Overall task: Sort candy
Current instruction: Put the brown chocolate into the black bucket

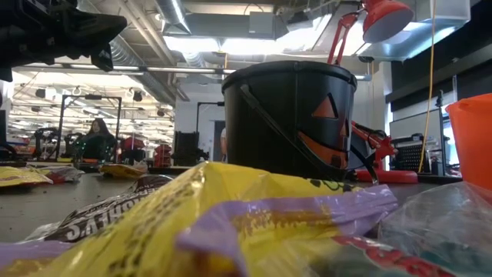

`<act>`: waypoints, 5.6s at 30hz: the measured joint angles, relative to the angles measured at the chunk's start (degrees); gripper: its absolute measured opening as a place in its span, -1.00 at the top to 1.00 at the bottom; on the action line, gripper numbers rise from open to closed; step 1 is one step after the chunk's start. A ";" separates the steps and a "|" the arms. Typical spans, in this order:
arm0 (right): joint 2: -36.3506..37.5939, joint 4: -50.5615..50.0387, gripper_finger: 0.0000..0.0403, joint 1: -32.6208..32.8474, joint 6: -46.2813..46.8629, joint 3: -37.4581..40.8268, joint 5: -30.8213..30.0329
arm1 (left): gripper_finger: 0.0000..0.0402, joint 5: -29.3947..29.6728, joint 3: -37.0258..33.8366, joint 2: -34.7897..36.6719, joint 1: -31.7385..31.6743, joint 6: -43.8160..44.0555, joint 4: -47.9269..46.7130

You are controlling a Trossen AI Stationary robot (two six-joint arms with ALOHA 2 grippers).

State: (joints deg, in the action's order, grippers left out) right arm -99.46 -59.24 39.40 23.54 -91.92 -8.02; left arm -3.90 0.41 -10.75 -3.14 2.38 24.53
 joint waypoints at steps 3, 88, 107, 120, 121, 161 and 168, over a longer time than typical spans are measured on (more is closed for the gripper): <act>-0.21 -0.29 0.85 1.84 5.50 4.38 -0.04 | 1.00 0.00 0.01 -0.01 0.00 0.02 0.00; 10.38 33.74 0.83 -9.40 -22.65 13.28 -10.81 | 1.00 0.00 0.00 0.00 0.02 0.01 0.00; 15.94 51.71 0.83 -29.70 -22.25 31.57 -4.43 | 1.00 0.00 -0.01 0.00 0.01 0.02 -0.01; 25.11 60.18 0.83 -30.36 -16.15 42.83 -1.65 | 1.00 0.00 0.02 0.01 0.00 0.01 -0.07; 25.03 60.30 0.83 -30.38 -15.92 42.90 -1.60 | 1.00 0.00 -0.01 0.01 0.02 0.02 -0.09; 24.89 53.11 0.83 -30.40 -15.90 42.97 -2.87 | 1.00 0.00 0.00 0.01 0.02 0.01 -0.07; 24.90 53.11 0.83 -30.40 -15.90 42.98 -2.85 | 1.00 0.00 0.01 0.01 0.02 0.01 -0.07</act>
State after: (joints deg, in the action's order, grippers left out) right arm -74.56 -6.13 8.99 7.64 -48.94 -10.87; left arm -3.90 0.42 -10.74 -3.11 2.39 24.47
